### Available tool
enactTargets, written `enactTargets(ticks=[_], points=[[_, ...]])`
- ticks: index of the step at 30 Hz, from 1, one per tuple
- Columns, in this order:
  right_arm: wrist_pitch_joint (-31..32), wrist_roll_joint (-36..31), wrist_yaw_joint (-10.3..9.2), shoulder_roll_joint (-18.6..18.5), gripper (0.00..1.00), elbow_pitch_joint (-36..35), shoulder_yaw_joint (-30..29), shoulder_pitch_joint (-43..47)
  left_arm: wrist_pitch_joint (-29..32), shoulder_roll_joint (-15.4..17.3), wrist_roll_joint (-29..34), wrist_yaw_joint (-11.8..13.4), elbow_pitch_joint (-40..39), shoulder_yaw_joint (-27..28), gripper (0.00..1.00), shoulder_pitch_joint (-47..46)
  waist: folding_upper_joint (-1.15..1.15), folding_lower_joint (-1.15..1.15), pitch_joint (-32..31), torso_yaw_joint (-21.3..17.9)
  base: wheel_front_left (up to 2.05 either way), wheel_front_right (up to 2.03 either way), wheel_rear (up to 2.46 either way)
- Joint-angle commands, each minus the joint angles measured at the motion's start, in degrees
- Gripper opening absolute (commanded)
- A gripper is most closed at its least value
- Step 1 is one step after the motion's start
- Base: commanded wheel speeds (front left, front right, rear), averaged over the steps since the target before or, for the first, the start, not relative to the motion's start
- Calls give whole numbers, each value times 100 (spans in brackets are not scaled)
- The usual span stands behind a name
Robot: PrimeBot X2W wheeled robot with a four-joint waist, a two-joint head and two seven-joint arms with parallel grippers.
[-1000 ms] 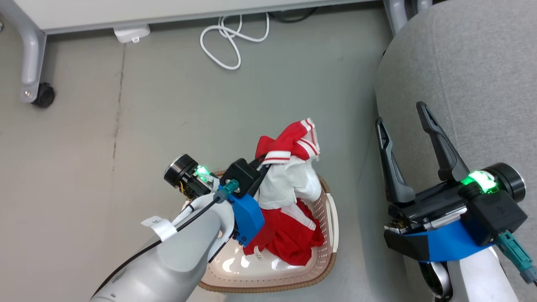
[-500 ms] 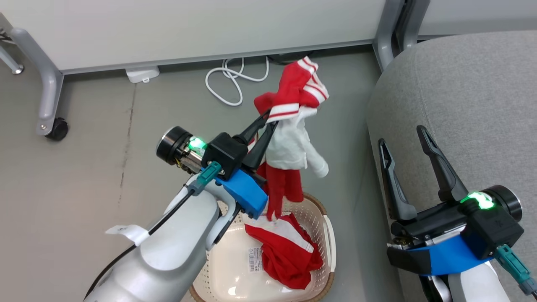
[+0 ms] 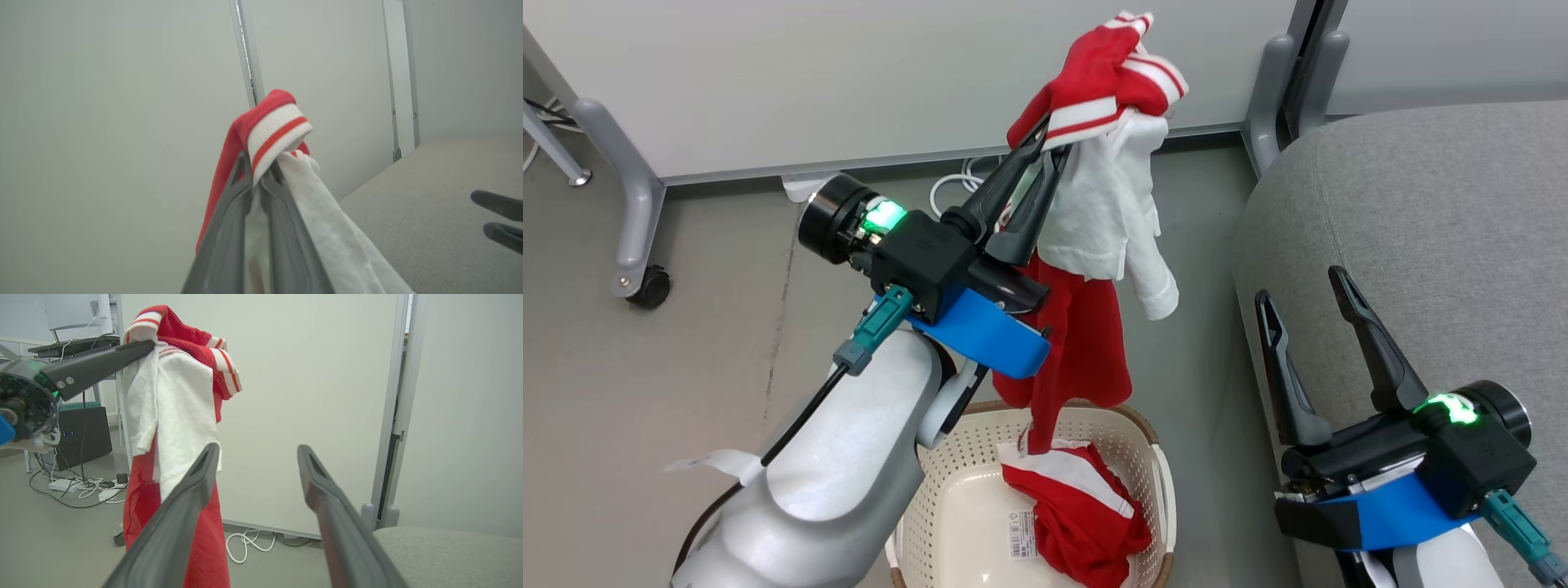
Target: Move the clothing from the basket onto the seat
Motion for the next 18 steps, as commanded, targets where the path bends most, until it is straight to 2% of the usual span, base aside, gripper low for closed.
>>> enactTargets(ticks=[1, 18], points=[[-19, 42, 1, -21, 100, 8, 5, 79, -28, 0, 48, -1, -92, 55, 0, -91, 0, 1, -20, 6, 0, 0, 0], [-19, 150, 1, -20, 100, 128, 202, 186, -28, -66, 156, -24, -408, 2, 0, -52, 0, 1, -189, 61, 0, 0, 0]])
